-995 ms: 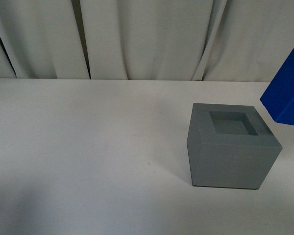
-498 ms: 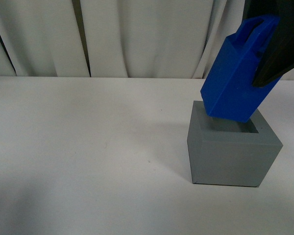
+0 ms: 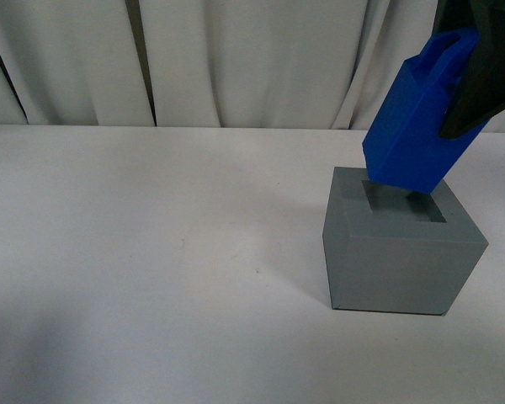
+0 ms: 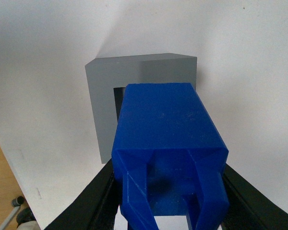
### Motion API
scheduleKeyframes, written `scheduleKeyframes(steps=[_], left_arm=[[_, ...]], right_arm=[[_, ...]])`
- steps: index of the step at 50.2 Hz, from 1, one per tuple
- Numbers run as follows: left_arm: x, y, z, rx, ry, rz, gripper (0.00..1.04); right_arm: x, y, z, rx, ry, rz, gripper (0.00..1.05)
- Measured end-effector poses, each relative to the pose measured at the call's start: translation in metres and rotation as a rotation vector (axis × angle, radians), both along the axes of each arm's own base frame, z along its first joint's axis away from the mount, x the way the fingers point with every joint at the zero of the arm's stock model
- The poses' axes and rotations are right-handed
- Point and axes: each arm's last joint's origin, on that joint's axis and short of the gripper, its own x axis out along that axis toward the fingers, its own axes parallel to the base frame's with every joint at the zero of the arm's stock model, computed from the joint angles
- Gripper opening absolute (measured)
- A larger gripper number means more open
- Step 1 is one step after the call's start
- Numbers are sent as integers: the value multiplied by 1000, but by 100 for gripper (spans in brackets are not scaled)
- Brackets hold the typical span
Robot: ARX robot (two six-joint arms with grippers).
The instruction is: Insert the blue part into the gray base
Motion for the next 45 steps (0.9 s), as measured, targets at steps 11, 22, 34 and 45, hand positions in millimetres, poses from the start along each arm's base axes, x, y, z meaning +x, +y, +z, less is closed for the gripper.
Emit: scheduleKeyframes(steps=[11, 22, 34, 45], left_arm=[[0, 0, 0, 0, 0, 0, 99], [0, 0, 0, 0, 0, 0, 99], [0, 0, 0, 0, 0, 0, 99], [0, 0, 0, 0, 0, 0, 99]], right_arm=[[5, 2, -11, -9, 20, -11, 47], [11, 3, -20, -18, 42, -17, 47], [13, 1, -20, -19, 47, -23, 47], [15, -1, -19, -33, 64, -19, 47]])
